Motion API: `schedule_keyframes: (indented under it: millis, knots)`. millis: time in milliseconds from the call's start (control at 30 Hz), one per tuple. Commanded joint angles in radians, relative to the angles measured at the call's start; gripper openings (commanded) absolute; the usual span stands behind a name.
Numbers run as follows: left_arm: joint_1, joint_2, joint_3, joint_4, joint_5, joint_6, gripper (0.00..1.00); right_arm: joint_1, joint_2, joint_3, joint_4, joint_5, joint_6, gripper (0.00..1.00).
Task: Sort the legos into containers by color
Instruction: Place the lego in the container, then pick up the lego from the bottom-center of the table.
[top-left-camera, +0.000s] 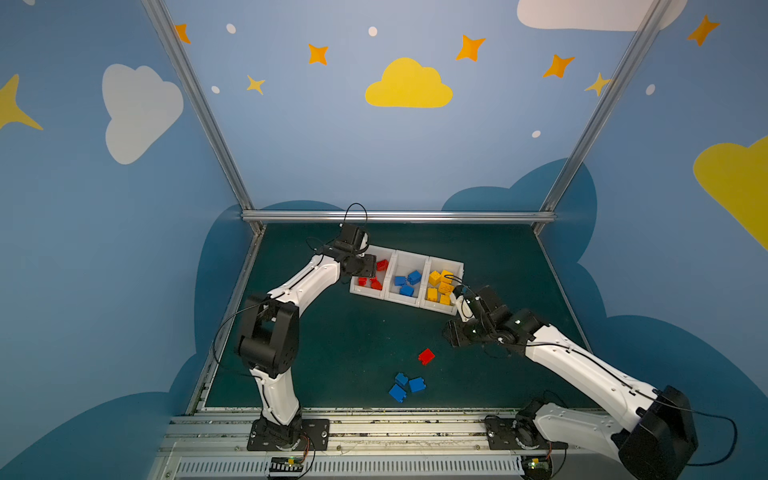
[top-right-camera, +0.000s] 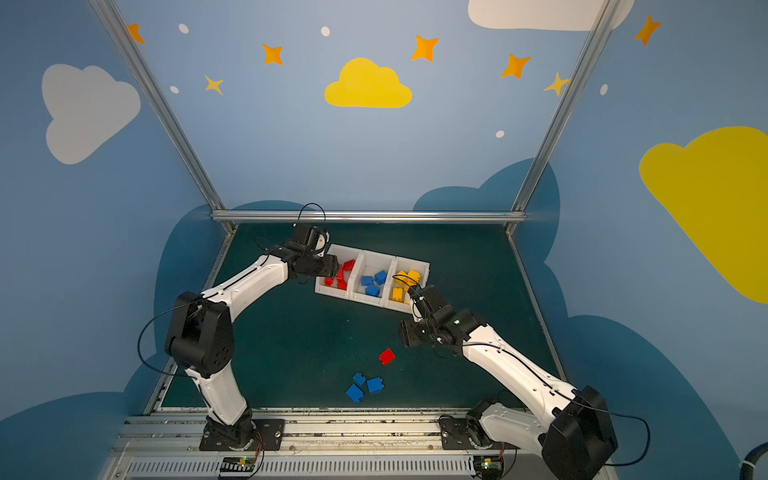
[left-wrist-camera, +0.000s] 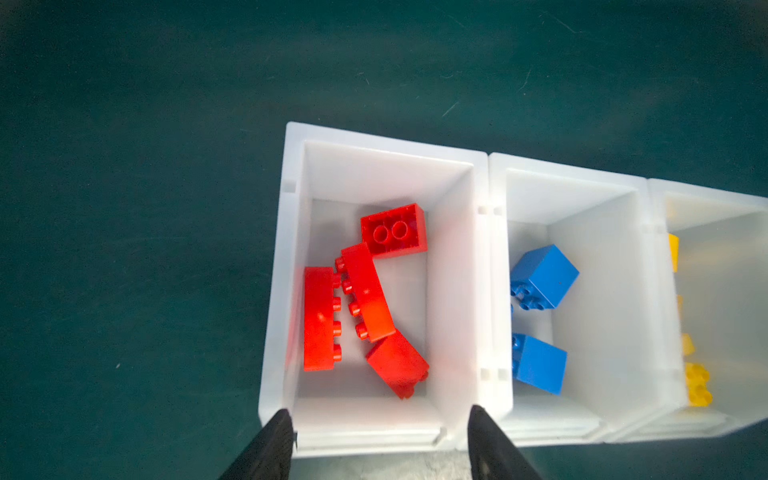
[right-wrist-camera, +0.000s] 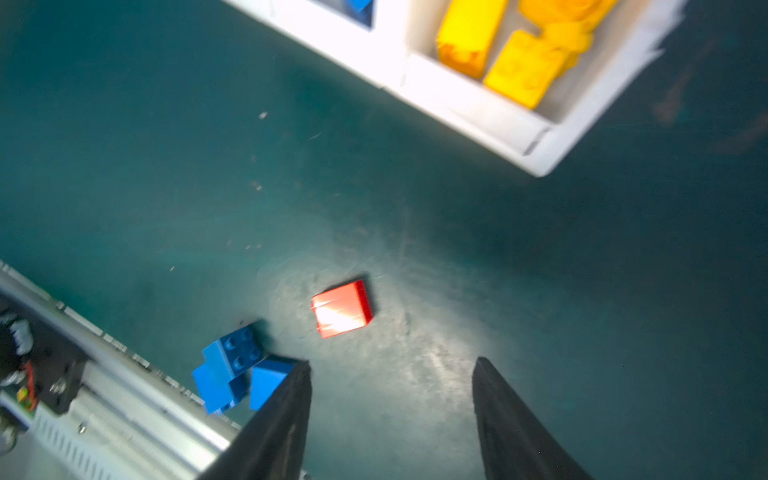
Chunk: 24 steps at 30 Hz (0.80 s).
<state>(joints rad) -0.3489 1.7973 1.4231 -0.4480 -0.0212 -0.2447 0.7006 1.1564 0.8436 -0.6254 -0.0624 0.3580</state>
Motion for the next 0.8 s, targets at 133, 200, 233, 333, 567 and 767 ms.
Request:
schedule_keyframes:
  millis: [133, 200, 233, 333, 567, 767]
  knots:
    - [0.004, -0.203, -0.177, 0.029, 0.002, -0.078, 0.68, 0.105, 0.130, 0.082, -0.045, -0.065, 0.043, 0.61]
    - [0.004, -0.258, -0.230, 0.036, 0.006, -0.089, 0.68, 0.142, 0.163, 0.097, -0.044, -0.069, 0.051, 0.59]
    - [0.004, -0.286, -0.257, 0.034, 0.004, -0.095, 0.68, 0.165, 0.182, 0.106, -0.042, -0.070, 0.053, 0.58]
    - [0.003, -0.368, -0.333, 0.022, -0.018, -0.113, 0.68, 0.228, 0.250, 0.148, -0.051, -0.059, 0.067, 0.58]
    - [0.006, -0.553, -0.529, 0.021, -0.077, -0.150, 0.69, 0.367, 0.479, 0.354, -0.241, -0.021, 0.083, 0.60]
    - [0.011, -0.653, -0.612, -0.001, -0.098, -0.181, 0.70, 0.466, 0.638, 0.450, -0.311, 0.007, 0.067, 0.59]
